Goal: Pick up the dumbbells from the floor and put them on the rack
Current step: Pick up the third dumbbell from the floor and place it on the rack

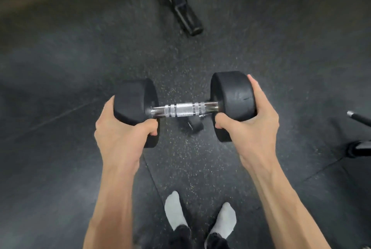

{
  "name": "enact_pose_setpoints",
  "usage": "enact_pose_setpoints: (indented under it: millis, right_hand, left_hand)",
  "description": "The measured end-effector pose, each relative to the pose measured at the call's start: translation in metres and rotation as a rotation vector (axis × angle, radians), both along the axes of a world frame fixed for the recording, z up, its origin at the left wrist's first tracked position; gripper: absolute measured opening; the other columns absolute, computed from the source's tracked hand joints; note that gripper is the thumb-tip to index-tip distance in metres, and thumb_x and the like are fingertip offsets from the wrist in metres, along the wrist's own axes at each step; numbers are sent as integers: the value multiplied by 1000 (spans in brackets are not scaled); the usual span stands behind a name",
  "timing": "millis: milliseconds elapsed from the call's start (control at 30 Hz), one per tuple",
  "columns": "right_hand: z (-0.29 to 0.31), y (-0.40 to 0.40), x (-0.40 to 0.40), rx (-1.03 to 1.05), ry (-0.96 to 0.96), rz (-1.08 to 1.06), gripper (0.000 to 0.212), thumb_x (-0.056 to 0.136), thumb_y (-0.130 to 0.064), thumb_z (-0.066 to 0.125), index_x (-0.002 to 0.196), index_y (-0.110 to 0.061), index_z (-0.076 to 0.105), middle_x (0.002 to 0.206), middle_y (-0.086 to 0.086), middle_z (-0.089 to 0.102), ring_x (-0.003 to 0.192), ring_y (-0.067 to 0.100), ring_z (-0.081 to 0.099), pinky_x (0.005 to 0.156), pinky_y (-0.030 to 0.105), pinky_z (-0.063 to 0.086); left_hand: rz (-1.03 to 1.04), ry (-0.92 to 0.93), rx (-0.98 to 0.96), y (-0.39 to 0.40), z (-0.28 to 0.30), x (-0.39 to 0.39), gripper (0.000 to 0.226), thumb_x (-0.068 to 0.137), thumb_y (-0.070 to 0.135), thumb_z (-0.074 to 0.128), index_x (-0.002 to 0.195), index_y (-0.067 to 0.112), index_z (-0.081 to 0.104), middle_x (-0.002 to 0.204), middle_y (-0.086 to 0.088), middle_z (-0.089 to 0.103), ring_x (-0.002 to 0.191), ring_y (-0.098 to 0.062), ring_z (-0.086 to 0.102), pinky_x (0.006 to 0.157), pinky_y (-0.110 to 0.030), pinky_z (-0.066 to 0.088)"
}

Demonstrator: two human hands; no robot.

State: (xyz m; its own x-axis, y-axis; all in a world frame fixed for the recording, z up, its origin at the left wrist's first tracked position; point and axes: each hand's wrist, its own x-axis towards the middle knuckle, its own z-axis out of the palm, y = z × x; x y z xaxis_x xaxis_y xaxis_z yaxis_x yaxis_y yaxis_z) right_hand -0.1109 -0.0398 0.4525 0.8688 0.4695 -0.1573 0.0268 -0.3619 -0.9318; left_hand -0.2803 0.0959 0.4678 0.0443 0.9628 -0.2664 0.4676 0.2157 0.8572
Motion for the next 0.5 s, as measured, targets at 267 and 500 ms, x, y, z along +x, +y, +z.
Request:
enact_pose_setpoints:
  millis: [267, 500]
  right_hand:
    - [244, 144, -8, 249, -83, 95, 96, 55, -9, 85, 139, -46, 58, 83, -21, 68, 67, 2, 59, 65, 22, 53]
    - [401, 295, 7, 540, -126, 88, 92, 52, -11, 87, 135, -45, 62, 98, -28, 72, 86, -2, 69, 77, 35, 62]
  left_hand:
    - [137, -155, 240, 126, 237, -19, 67, 38, 11, 73, 104, 25, 69, 87, 11, 65, 77, -14, 57, 58, -25, 44]
    - [168, -145, 529, 275, 408, 1, 59, 37, 14, 76, 93, 31, 68, 77, 11, 65, 71, -10, 59, 60, -26, 47]
